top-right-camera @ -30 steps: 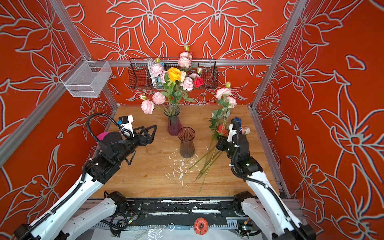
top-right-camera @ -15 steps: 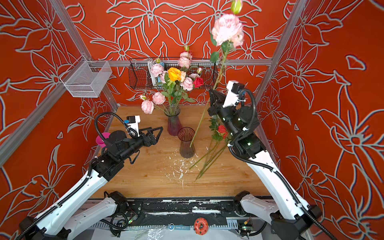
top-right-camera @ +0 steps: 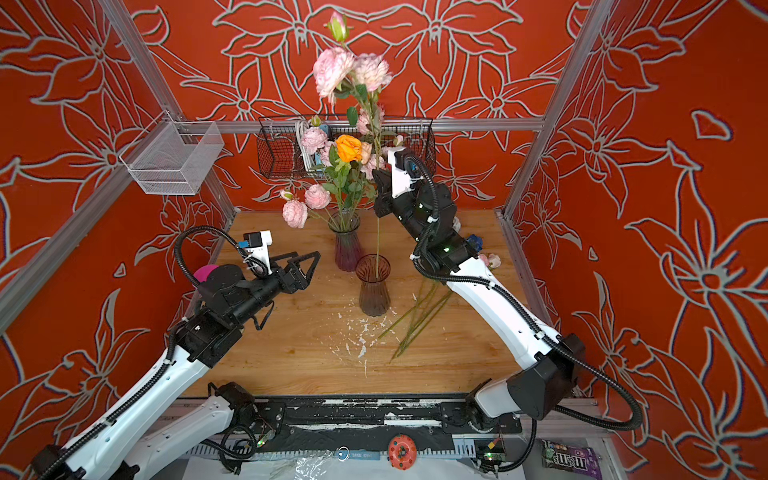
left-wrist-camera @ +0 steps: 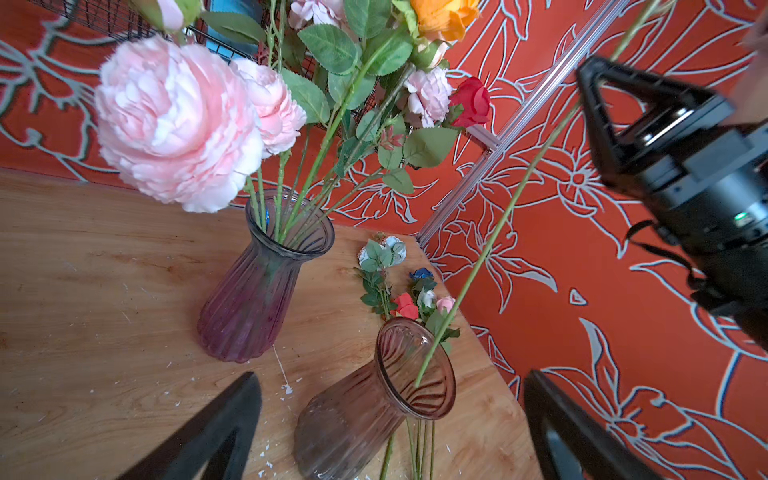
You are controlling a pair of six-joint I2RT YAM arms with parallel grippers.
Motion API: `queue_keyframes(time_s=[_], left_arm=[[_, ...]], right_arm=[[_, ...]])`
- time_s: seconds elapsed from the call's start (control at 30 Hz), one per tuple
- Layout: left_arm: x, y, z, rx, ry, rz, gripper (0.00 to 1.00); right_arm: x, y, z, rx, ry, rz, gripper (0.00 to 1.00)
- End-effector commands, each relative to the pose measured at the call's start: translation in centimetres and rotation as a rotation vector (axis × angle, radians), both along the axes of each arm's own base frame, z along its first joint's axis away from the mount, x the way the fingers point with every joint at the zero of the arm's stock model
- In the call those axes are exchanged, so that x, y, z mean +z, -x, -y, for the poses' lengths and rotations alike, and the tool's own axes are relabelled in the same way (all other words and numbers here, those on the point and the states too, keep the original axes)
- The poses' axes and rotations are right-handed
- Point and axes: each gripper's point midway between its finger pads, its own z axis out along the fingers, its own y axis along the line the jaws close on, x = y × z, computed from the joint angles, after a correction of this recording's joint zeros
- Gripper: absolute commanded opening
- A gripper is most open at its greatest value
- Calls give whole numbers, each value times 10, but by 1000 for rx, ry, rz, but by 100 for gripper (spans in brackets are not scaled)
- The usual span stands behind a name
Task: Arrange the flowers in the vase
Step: 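Lift the pink rose high with the right gripper, then lower the pink rose stem into the purple vase and open the right gripper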
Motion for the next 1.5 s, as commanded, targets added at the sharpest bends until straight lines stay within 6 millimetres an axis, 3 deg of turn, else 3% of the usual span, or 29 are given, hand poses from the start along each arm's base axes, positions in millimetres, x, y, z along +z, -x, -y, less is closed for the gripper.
queue_keyframes(time_s=[0.0, 0.17, 0.37, 0.57, 1.2, 1.33, 1.47], left_arm=[[15, 1, -7, 23, 12, 52, 98], [14, -2, -10, 31, 20, 44, 98], [8, -6, -6, 12, 19, 24, 98], [2, -9, -4, 11, 14, 6, 98], [3, -9, -4, 8, -7, 20, 98], [6, -7, 0, -20, -1, 25, 98], [3, -7, 8, -62, 9, 6, 98]], right_arm=[[-10, 15, -10, 51, 14, 28, 1], [-68, 22, -20, 73, 28, -74, 3], [-101, 29, -17, 65, 14, -142, 20], [-104, 33, -8, 34, 17, -141, 30], [-92, 68, 26, 6, -21, -118, 33], [-91, 72, 47, -77, -35, -138, 36], [-115, 68, 86, -237, -35, -280, 43]])
